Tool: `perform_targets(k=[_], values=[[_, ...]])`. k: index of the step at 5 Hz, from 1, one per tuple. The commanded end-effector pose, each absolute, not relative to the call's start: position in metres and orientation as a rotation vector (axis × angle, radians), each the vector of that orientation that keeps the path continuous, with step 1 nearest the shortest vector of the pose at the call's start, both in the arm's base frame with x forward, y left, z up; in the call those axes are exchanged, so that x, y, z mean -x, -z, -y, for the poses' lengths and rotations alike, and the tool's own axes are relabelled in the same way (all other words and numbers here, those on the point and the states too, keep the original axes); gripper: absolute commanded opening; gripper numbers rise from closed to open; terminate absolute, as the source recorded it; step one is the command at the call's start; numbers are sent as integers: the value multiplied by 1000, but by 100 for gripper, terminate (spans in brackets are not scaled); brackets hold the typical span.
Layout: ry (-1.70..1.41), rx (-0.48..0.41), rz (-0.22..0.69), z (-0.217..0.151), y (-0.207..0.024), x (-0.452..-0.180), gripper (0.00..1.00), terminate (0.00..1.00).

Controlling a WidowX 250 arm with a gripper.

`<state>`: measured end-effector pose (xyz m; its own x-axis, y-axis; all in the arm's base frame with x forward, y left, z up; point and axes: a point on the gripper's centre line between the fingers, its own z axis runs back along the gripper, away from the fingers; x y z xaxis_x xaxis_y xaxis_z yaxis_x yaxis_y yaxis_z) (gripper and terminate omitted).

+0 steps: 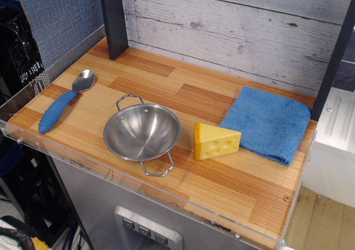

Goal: Place the pan behind the spatula.

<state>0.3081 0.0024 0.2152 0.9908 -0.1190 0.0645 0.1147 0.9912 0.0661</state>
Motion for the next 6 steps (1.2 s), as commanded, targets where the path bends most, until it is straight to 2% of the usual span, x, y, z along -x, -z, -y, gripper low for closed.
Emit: perform_targets(k=[1,2,4,5,6], values=[[117,-62,68,-2,-215,-308,100,0],[140,-58,53,-9,-205,-291,100,0],[192,-48,-23,-12,-172,-256,100,0],[167,-63,-16,-14,-147,-236,100,0],[134,-72,35,-3,-121,-236,100,0]])
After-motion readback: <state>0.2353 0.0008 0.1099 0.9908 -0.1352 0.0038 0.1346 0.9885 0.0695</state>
